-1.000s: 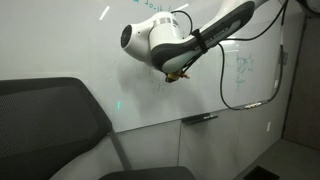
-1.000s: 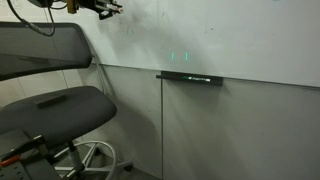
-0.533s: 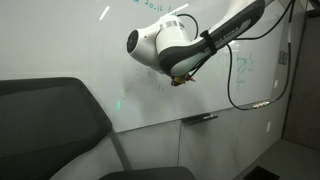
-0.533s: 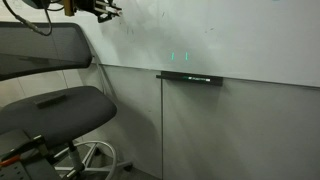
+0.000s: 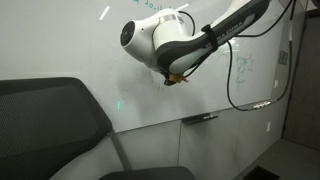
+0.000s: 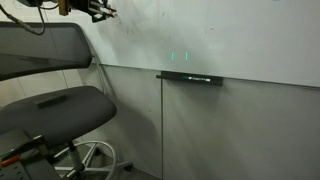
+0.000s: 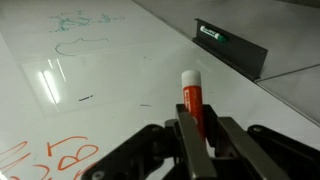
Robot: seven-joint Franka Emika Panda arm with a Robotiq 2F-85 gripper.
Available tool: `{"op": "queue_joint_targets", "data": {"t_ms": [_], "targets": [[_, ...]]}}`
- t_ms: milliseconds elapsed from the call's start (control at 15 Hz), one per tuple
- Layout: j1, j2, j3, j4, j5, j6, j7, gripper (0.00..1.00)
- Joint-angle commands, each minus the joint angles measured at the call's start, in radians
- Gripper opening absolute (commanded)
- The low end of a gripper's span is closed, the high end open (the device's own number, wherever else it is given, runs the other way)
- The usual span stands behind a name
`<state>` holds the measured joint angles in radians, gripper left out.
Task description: Use the marker to write on the whiteboard
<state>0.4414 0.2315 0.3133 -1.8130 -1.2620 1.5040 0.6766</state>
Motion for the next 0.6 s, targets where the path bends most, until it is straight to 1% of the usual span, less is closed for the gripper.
{"op": "queue_joint_targets", "data": {"t_ms": [0, 333, 533], "targets": [[0.002, -0.008, 0.028, -0.001, -0.009, 0.042, -0.016, 0.05], [0.025, 0.011, 0.056, 0.033, -0.028, 0.049, -0.02, 0.05], [0.034, 0.026, 0.066, 0.067, -0.023, 0.073, -0.025, 0.05]]}}
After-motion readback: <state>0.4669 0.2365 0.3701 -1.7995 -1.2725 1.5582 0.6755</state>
